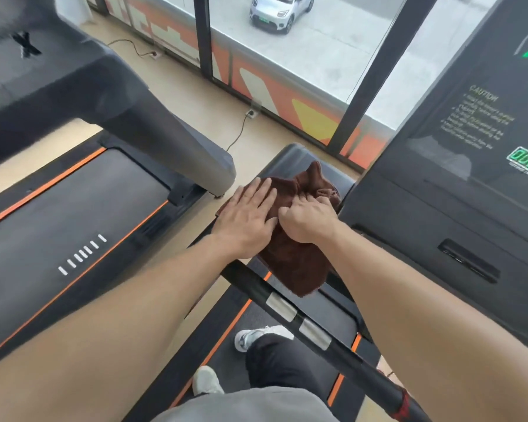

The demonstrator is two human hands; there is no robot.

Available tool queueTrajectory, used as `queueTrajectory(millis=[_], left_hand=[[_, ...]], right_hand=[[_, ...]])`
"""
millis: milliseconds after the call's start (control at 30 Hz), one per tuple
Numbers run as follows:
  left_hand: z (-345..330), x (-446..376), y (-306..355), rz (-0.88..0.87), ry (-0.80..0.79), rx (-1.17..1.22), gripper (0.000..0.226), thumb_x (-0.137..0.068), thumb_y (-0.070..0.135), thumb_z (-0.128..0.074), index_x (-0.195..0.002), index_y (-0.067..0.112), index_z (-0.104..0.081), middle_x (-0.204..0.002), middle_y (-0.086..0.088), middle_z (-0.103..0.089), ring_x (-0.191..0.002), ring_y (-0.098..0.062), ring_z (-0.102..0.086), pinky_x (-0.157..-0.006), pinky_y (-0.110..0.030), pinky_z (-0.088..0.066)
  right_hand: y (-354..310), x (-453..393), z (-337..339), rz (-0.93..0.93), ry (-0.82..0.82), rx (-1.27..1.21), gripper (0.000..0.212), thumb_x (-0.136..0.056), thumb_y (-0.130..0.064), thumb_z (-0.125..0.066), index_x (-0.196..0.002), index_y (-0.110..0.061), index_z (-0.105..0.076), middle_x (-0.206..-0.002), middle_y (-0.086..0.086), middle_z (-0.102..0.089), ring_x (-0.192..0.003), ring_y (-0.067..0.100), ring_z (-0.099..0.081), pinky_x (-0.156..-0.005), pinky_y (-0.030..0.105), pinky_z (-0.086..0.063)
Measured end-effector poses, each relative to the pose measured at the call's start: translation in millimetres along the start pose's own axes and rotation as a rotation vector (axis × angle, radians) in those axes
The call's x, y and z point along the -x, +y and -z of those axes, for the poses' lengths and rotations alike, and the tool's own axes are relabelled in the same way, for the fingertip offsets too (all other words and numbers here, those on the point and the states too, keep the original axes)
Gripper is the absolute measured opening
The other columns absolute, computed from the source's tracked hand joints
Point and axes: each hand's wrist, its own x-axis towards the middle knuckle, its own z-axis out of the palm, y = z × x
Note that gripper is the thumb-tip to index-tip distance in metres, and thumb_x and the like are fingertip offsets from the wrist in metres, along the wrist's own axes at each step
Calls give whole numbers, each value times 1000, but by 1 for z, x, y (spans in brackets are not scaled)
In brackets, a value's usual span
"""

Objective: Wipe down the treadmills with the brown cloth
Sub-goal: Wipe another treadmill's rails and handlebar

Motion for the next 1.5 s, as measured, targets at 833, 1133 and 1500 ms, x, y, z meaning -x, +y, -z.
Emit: queueTrajectory(millis=[833,1133,1500], left_hand=[[16,-136,-1,-61,-103,161,61,-107,31,-27,-163,27,-1,-170,9,11,-156,-13,12,-127,-50,-4],[20,-194,-2,155,-141,422,55,-107,41,-26,-159,24,-26,-167,-2,-23,-149,-26,-32,-123,-41,-23],[32,-205,3,333,-117,446,48,-109,38,-22,-140,13,-49,-143,-15,-54,-131,-32,-48,-104,-36,-35]], right_hand=[[13,-44,-15,-240,404,-101,60,-106,-29,-19,-163,-9,-11,-171,7,-4,-158,22,0,-127,48,3],[34,-93,14,-277,491,-208,52,-104,-33,-22,-149,-15,-42,-147,5,-54,-136,28,-46,-121,49,-21],[45,-120,33,-231,513,-303,36,-100,-29,-25,-112,-16,-56,-105,7,-69,-102,32,-62,-92,46,-35]])
